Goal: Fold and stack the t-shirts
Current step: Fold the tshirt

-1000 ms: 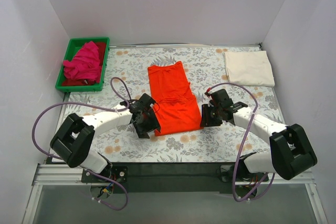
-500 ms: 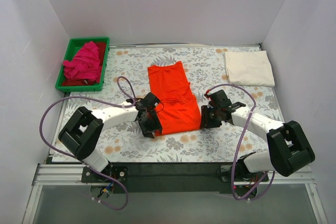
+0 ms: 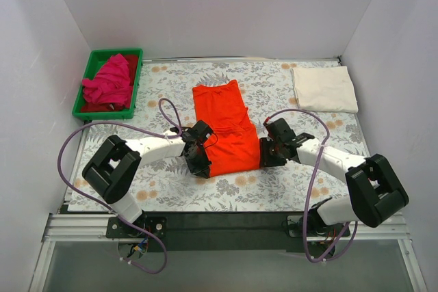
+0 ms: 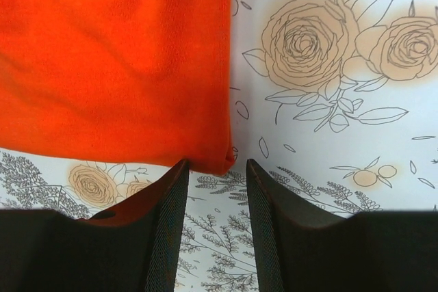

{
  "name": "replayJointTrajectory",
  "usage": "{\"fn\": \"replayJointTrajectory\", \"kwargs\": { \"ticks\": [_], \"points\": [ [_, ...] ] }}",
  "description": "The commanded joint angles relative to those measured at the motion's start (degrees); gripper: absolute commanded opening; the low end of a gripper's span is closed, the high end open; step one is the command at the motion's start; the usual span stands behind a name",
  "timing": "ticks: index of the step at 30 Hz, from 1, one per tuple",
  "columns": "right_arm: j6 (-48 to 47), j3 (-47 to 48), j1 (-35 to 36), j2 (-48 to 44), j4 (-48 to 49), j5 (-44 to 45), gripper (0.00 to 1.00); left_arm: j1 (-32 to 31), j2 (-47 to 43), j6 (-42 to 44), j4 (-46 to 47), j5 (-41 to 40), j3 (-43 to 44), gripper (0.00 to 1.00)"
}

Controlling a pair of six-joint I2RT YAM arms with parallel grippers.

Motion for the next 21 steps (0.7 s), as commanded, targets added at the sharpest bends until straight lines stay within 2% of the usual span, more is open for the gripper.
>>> {"fn": "replayJointTrajectory", "kwargs": {
  "ticks": [1, 14, 21],
  "points": [
    [1.35, 3.05, 0.58, 0.58, -0.03, 3.04, 0.39, -0.48, 1.79, 0.48, -0.01, -2.61, -0.61, 0.00],
    [1.00, 2.88, 3.21, 5.76, -0.12, 3.74, 0.36, -0.48, 1.08, 0.92, 0.78, -2.44, -1.23, 0.00],
    [1.35, 2.79, 6.64, 7.96, -4.95, 7.26, 0.32, -0.48, 0.38, 1.00, 0.60, -2.53, -0.96, 0.00]
  ]
}}
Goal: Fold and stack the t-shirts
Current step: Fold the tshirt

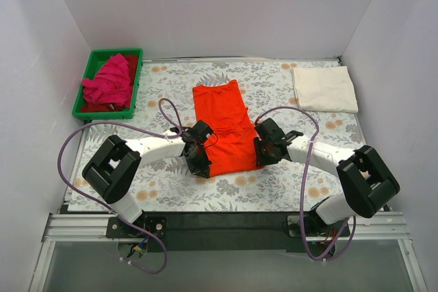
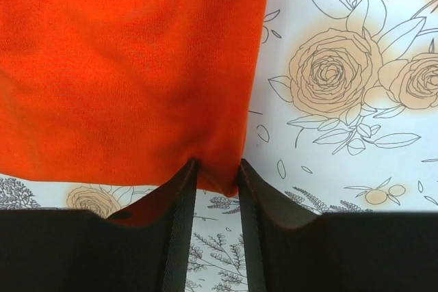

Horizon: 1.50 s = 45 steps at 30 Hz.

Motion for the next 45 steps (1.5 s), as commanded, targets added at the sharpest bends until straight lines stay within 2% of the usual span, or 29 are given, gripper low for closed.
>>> {"fn": "replayJointTrajectory", "kwargs": {
  "ticks": [1, 6, 9, 10, 11, 16, 21, 27, 29, 33, 37, 41, 45],
  "points": [
    [1.16, -1.47, 1.44, 2.65, -5.74, 1.84, 0.31, -0.45, 0.47, 0.68, 0.30, -2.68, -0.94, 0.00],
    [0.81, -1.91, 1.44, 3.88, -7.06, 2.72, 0.26, -0.45, -0.32, 0.59, -0.32, -3.38, -0.77, 0.00],
    [-0.16, -1.21, 1.44, 3.53, -7.77, 2.72, 0.15, -0.45, -1.02, 0.59, -1.19, -4.00, -0.42, 0.00],
    [-1.03, -0.78, 1.44, 3.27, -8.20, 2.81, 0.06, -0.37, -1.55, 1.11, -1.55, -4.26, -0.24, 0.00],
    [-1.56, 0.36, 1.53, 3.01, -9.34, 2.72, 0.02, -0.19, -1.99, 1.55, -2.16, -4.52, 0.28, 0.00],
    [-4.81, 3.09, 1.88, -0.51, -14.27, 1.06, 0.01, -0.02, -6.72, 5.50, -6.56, -5.32, 1.52, 0.00],
    [-5.52, 1.78, 4.25, -4.63, -18.04, -4.48, 0.01, -1.07, -12.97, 9.46, -7.70, 2.49, -2.77, 0.00],
    [-4.12, 0.63, 9.70, -10.16, -24.54, -11.86, 0.01, -7.21, -21.75, 5.96, -9.28, 9.52, -7.79, 0.00],
    [-3.68, 2.65, 10.84, -11.84, -28.83, -13.45, 0.01, -10.03, -23.52, 4.46, -9.72, 10.59, -8.15, 0.00],
    [-4.73, 9.67, 10.93, -14.22, -37.10, -12.23, 0.01, -11.35, -28.44, 1.04, -11.48, 11.47, -6.48, 0.00],
    [-7.10, 21.08, 10.67, -10.80, -44.23, -8.98, 0.01, -10.30, -30.47, -2.22, -14.90, 4.03, 0.71, 0.00],
    [-11.05, 31.99, 8.48, -4.93, -46.53, -7.74, 0.01, -5.48, -29.42, -1.44, -16.67, -1.62, 6.43, 0.00],
    [-15.79, 41.13, 4.26, 0.18, -46.35, -6.95, 0.01, 3.30, -27.84, 1.20, -13.43, -2.94, 7.84, 0.00]
  ]
}}
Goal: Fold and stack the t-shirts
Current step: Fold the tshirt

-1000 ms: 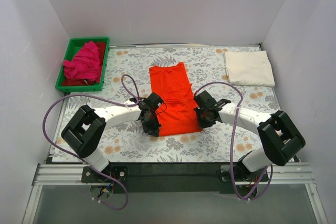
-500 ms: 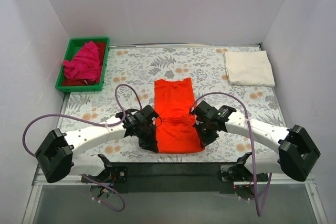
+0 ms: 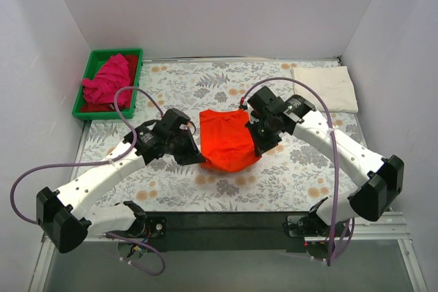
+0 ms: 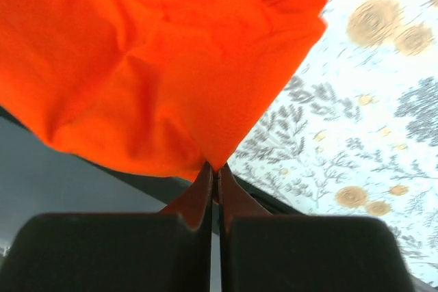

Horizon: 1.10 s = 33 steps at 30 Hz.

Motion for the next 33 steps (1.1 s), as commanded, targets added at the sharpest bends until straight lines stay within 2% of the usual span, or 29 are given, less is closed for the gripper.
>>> {"fn": "replayJointTrajectory", "kwargs": {
  "ticks": [1, 8, 15, 23, 33],
  "points": [
    [-5.62, 7.03, -3.96, 4.32, -3.05, 1.55, 0.01, 5.79, 1.49, 1.51, 0.51, -4.54, 1.68, 0.00],
    [-9.93, 18.28, -11.00, 14.68, -2.61, -1.87, 0.01, 12.56, 8.96, 6.17, 8.32, -4.45, 5.64, 0.00],
    [-11.25, 22.24, -16.09, 21.63, 0.20, -5.82, 0.01, 17.31, 18.45, 10.56, 12.37, -2.87, 10.03, 0.00],
    [-11.25, 26.37, -19.09, 30.68, 3.36, -7.41, 0.01, 20.12, 28.91, 14.25, 16.76, -2.34, 13.81, 0.00],
    [-11.07, 29.72, -22.51, 37.72, 6.79, -7.67, 0.01, 21.00, 36.57, 16.36, 20.81, -4.36, 17.86, 0.00]
  ]
}}
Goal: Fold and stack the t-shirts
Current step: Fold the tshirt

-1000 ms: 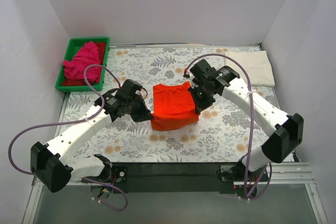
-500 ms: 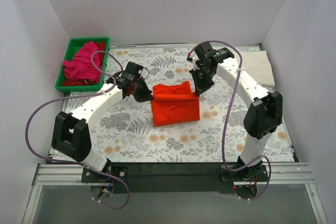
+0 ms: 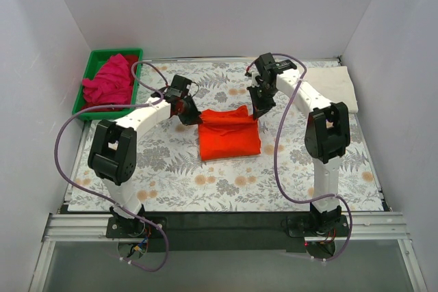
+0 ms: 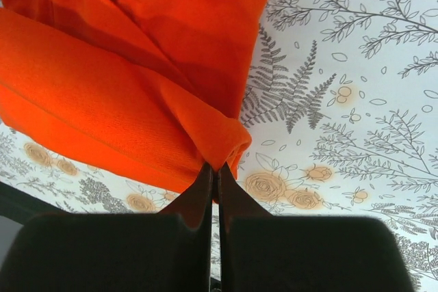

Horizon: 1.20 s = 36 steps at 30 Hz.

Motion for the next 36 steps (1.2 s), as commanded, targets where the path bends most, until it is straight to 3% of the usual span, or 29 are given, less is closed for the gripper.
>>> {"fn": "replayJointTrajectory", "kwargs": {
  "ticks": [1, 11, 13, 18, 20, 21, 24, 30, 36],
  "points": [
    [-0.58, 2.24, -1.29, 0.61, 2.18, -0.02, 0.01, 0.50, 0.28, 1.87, 2.54, -2.73, 2.10, 0.00],
    [-0.67, 2.16, -1.73, 3.86, 6.57, 0.50, 0.04, 0.85, 3.28, 1.26, 5.61, -4.93, 0.78, 0.00],
    [-0.32, 2.07, -1.65, 4.30, 7.54, 0.94, 0.15, 0.94, 3.45, 1.26, 5.88, -6.49, 0.34, 0.02],
    [0.65, 1.45, -1.56, 2.29, 9.91, 0.94, 0.35, 0.86, 1.10, 1.43, 6.94, -8.96, 0.08, 0.33],
    [1.09, -0.30, -1.47, -1.12, 12.97, 0.94, 0.36, 0.85, -0.84, 1.52, 7.11, -9.67, -0.19, 0.43],
    [1.35, -1.09, -1.47, -2.53, 14.12, 1.03, 0.36, 0.77, -1.90, 1.52, 7.38, -10.02, -0.54, 0.61],
    [1.70, -6.44, -0.68, -8.07, 18.78, 0.24, 0.37, 0.50, -6.38, 2.05, 7.64, -9.50, -2.47, 0.72],
    [0.48, -21.47, 0.03, -17.66, 31.69, -7.72, 0.36, -2.39, -13.85, 2.75, 9.31, -7.48, -8.70, 0.70],
    [-2.69, -22.20, 0.20, -13.02, 32.24, -16.27, 0.33, -3.72, -9.31, 5.48, 14.76, -1.32, -10.22, 0.44]
  ]
}}
